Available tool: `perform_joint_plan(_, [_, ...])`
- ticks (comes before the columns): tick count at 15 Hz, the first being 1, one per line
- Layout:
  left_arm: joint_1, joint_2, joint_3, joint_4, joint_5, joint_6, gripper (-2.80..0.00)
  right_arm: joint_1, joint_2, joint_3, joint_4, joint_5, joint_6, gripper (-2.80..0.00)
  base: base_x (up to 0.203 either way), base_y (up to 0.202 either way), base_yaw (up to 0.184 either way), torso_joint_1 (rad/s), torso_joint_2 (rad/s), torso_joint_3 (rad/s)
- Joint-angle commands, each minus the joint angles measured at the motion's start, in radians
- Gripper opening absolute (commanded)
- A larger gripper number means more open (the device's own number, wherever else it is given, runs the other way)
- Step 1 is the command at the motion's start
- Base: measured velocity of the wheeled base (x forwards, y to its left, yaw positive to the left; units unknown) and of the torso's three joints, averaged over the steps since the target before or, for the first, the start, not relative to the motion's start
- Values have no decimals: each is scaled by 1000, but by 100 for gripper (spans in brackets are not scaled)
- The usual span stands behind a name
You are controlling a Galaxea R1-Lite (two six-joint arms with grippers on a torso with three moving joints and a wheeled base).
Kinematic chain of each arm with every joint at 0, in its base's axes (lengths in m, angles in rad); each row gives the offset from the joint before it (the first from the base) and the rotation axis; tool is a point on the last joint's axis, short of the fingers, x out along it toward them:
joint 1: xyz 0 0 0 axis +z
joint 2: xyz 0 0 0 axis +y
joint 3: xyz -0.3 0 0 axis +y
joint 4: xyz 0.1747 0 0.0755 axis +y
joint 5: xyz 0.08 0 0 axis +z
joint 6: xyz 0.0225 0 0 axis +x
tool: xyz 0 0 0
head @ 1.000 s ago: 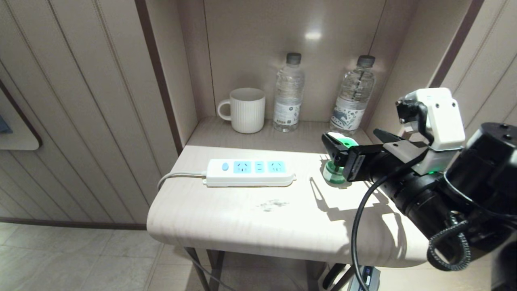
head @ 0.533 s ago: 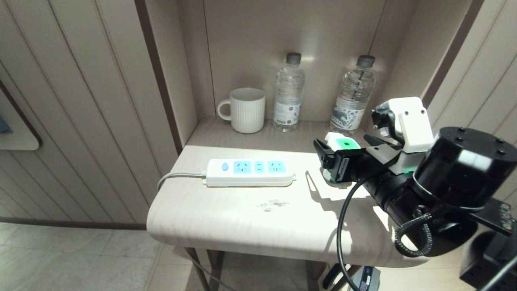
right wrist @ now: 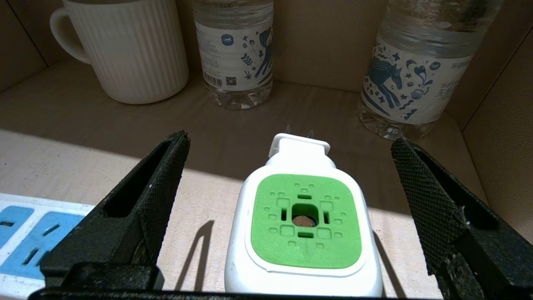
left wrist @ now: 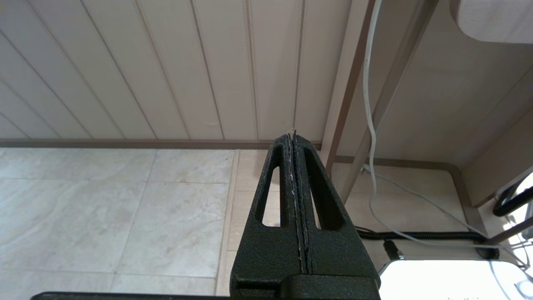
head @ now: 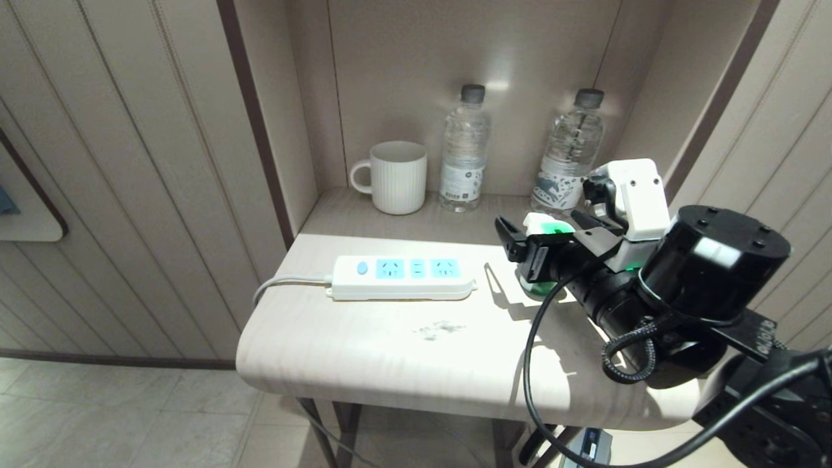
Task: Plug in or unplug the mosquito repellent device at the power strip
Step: Pick up the mosquito repellent liquid
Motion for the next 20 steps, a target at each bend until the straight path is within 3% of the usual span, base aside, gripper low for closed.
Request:
perform_joint_plan(1, [0, 0, 0, 1, 0, 0, -280, 0, 14, 1, -10, -3, -1, 0, 0, 0, 0, 0, 0, 0])
perform_joint_plan(12, [0, 0, 0, 1, 0, 0, -280, -2, 18, -1, -31, -6, -6, 0, 0, 0, 0, 0, 0, 0])
perform_joint_plan(13, [0, 0, 0, 1, 0, 2, -280, -2, 18, -1, -29, -6, -8, -280, 0, 0, 0, 0, 0, 0])
perform_joint_plan(20, [0, 0, 0, 1, 0, 0, -280, -29, 30, -1, -31, -9, -9, -280, 0, 0, 0, 0, 0, 0])
